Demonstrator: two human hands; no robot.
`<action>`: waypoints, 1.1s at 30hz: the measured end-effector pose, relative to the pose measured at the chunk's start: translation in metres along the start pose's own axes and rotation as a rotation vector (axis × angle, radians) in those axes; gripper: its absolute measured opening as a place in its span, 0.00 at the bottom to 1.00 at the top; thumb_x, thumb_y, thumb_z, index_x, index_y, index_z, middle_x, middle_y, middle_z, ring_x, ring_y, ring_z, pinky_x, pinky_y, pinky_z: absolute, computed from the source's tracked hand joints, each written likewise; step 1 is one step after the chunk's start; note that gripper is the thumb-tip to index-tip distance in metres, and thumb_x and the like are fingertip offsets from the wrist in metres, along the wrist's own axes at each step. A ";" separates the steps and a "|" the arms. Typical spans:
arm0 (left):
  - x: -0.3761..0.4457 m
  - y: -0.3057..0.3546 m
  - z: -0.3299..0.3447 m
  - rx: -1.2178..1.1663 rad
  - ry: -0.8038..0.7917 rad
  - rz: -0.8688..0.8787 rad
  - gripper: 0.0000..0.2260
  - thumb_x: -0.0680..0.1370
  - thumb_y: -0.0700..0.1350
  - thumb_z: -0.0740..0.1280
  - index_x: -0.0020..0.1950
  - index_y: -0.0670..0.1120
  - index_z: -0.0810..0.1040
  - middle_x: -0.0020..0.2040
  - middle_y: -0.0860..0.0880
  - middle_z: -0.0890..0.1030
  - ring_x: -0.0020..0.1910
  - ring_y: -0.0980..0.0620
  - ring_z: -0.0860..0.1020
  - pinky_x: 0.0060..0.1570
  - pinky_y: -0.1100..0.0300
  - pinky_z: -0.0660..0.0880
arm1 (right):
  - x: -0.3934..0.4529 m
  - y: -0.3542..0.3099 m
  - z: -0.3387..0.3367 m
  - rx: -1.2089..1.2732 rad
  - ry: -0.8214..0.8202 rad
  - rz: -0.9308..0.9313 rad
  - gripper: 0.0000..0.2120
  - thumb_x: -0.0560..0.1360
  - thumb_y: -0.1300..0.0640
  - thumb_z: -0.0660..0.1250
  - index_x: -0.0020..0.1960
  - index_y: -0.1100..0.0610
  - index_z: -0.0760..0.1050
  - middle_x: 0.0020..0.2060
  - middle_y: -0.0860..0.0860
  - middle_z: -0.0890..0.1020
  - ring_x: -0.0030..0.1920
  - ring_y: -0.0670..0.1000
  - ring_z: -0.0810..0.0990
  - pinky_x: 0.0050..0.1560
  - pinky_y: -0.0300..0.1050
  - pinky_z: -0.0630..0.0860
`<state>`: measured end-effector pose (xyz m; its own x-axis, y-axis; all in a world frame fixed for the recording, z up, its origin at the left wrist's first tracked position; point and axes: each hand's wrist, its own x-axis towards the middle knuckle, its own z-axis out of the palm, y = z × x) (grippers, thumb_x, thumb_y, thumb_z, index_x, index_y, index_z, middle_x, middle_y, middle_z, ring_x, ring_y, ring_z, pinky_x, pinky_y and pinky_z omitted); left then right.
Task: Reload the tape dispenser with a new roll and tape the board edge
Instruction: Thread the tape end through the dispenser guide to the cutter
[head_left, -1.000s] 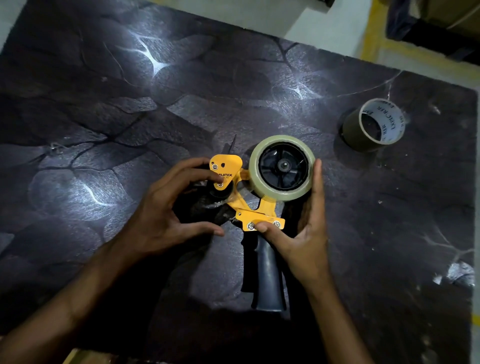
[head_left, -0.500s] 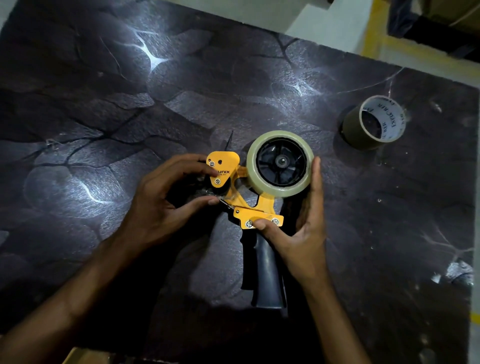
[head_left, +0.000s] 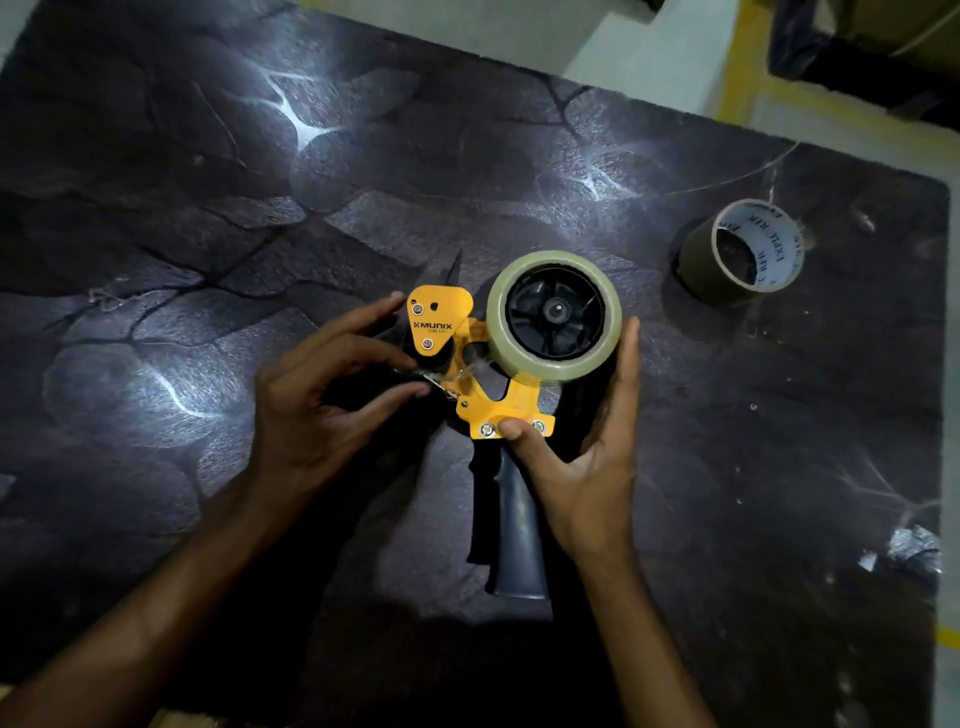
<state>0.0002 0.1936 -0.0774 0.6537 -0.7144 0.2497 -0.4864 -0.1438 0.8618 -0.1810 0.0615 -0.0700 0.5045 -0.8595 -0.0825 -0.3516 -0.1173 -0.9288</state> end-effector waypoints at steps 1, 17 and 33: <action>0.001 -0.003 0.002 -0.028 0.014 -0.020 0.11 0.71 0.36 0.82 0.49 0.38 0.85 0.69 0.38 0.82 0.69 0.46 0.83 0.67 0.41 0.81 | 0.001 -0.001 0.002 -0.001 0.013 0.008 0.59 0.66 0.31 0.76 0.85 0.50 0.49 0.85 0.49 0.57 0.85 0.47 0.54 0.84 0.59 0.57; 0.056 -0.019 -0.029 -0.434 -0.368 -0.161 0.06 0.73 0.29 0.73 0.42 0.37 0.79 0.73 0.49 0.80 0.73 0.44 0.80 0.68 0.55 0.79 | 0.028 -0.009 0.011 0.021 0.060 0.056 0.58 0.67 0.35 0.76 0.86 0.50 0.49 0.85 0.46 0.57 0.85 0.44 0.51 0.85 0.56 0.54; 0.072 -0.014 -0.032 0.039 -0.317 0.131 0.22 0.73 0.51 0.81 0.65 0.47 0.84 0.67 0.45 0.80 0.65 0.51 0.81 0.67 0.56 0.76 | 0.026 -0.013 0.016 0.024 0.093 0.082 0.57 0.67 0.29 0.74 0.86 0.50 0.51 0.85 0.46 0.57 0.85 0.46 0.52 0.85 0.58 0.54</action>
<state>0.0724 0.1662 -0.0571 0.3747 -0.9049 0.2020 -0.5796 -0.0586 0.8128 -0.1506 0.0484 -0.0659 0.3995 -0.9081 -0.1256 -0.3686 -0.0338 -0.9290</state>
